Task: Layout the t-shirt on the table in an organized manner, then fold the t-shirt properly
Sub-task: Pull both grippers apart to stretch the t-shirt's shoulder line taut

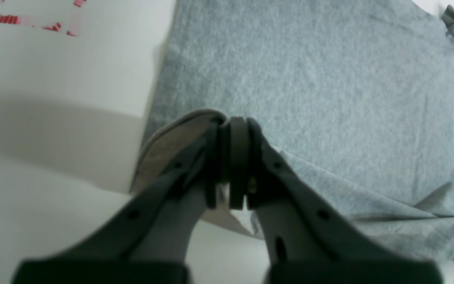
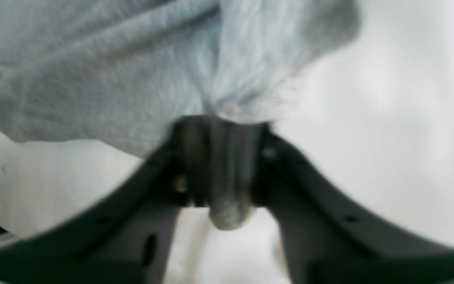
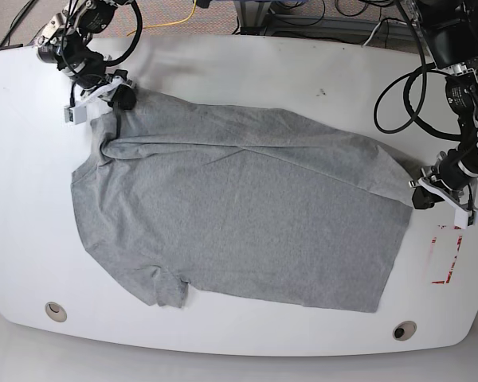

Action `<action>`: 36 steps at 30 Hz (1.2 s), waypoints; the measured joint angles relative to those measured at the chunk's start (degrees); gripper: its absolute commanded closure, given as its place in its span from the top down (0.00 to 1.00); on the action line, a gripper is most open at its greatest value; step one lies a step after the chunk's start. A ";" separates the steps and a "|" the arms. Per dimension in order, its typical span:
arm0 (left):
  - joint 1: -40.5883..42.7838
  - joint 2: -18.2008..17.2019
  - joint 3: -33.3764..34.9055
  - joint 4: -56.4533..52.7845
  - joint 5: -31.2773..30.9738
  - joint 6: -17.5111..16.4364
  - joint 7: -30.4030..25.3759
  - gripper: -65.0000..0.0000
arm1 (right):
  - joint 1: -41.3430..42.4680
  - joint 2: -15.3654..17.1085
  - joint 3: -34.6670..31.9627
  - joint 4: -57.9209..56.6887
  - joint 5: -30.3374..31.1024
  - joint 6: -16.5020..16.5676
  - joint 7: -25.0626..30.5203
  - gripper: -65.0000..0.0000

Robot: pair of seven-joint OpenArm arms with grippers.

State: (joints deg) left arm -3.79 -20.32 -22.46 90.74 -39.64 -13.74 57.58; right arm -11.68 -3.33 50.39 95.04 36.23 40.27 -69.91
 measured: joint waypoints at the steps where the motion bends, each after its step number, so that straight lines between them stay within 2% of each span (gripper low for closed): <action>1: 0.00 -0.02 0.02 0.00 0.00 -0.02 0.00 0.00 | -0.02 -0.07 0.00 -0.07 0.02 -0.09 -0.09 0.05; 9: -0.02 0.00 0.00 0.00 0.00 -0.02 0.00 0.00 | -2.32 -0.31 -0.24 1.84 0.07 -0.20 -0.66 0.04; 16: 0.09 -0.02 0.00 0.00 0.00 -0.02 0.00 0.00 | -6.05 -0.61 -0.35 9.01 -0.61 -0.33 -7.08 0.04; 23: 0.35 -1.29 -0.09 0.28 -0.28 -0.37 0.17 0.00 | -10.36 0.79 -0.44 14.23 10.19 -0.59 -10.93 0.04; 31: 0.28 -1.81 -0.35 2.16 -0.33 -4.35 0.20 0.00 | -12.22 5.14 -0.22 14.82 23.89 -0.59 -10.95 0.04; 36: 0.07 -1.92 -0.37 4.26 -0.24 -6.97 0.22 0.00 | -11.19 7.26 -0.09 14.88 27.91 -0.59 -10.99 0.04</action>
State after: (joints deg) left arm -3.73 -22.24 -22.83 95.00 -39.88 -20.71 57.80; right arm -22.87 3.92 50.30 109.93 64.14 39.68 -80.90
